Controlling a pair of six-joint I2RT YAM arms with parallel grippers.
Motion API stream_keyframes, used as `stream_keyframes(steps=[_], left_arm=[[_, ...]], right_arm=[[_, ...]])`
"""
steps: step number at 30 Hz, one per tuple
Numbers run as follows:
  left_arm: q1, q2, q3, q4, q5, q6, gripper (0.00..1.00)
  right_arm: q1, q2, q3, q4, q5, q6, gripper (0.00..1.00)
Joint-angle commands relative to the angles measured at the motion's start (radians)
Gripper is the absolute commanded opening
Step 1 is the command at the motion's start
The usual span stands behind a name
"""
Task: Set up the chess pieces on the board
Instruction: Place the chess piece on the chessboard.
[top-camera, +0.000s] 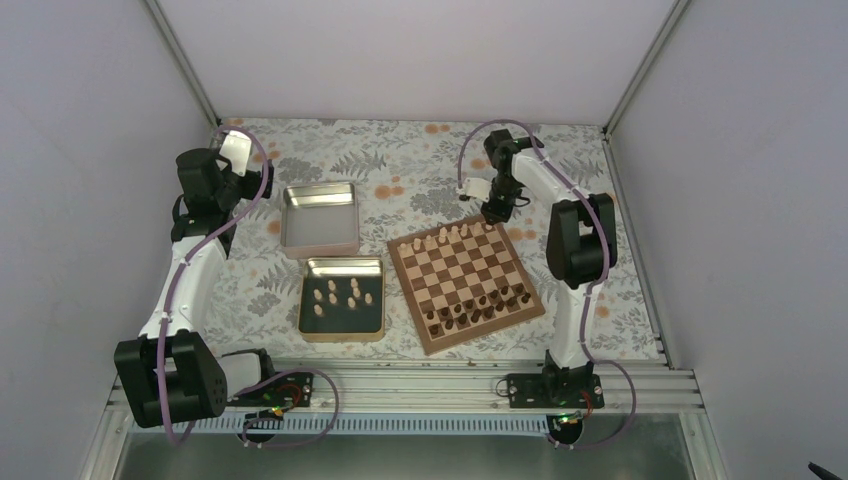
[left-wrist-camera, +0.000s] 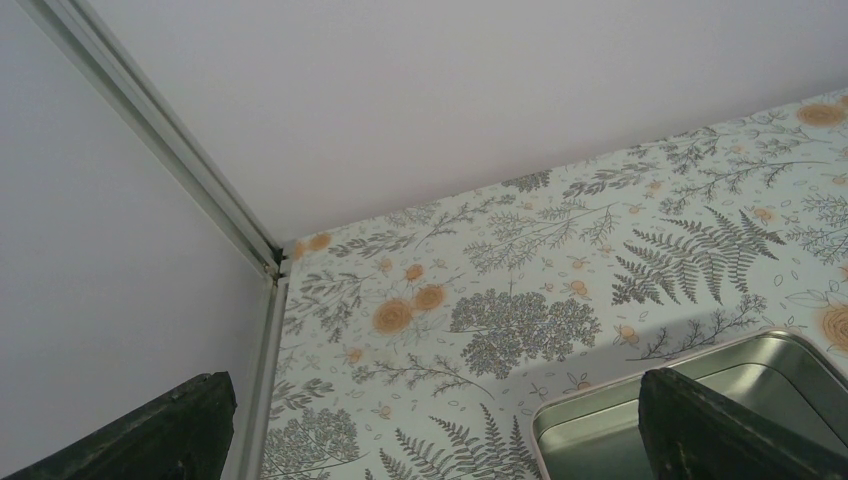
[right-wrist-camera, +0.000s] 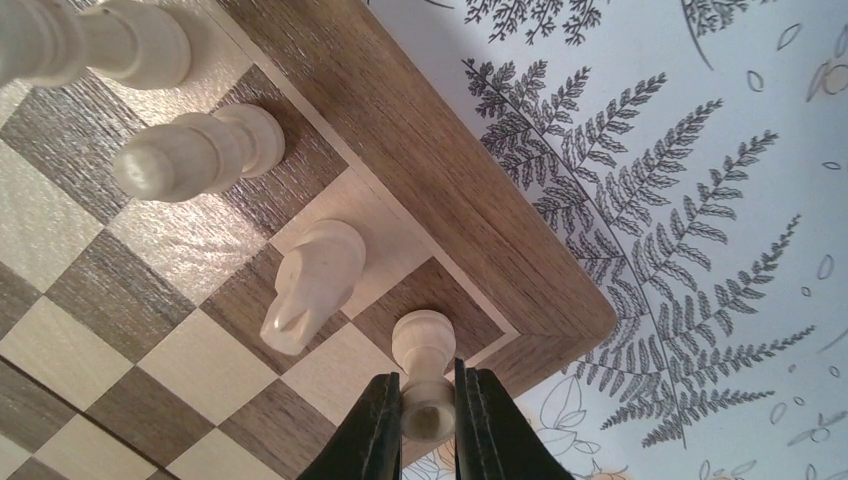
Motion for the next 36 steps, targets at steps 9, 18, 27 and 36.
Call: stream_keyframes(steps=[9,18,27,36], left_arm=[[0.007,-0.002,-0.002,0.017,0.013,0.004,1.0],[0.007,-0.002,-0.004,0.017,0.018,0.005,1.0],[0.007,-0.004,-0.002,0.014,0.019,0.004,1.0],[0.007,-0.003,0.002,0.013,0.017,0.002,1.0]], right_arm=[[0.004,0.025,0.021,0.001,-0.007,0.016,0.09],[0.006,0.021,0.037,-0.028,-0.012,0.017,0.28],[0.01,-0.032,0.084,-0.061,-0.002,0.025,0.3],[0.28,-0.132,0.248,-0.139,0.017,0.057,0.3]])
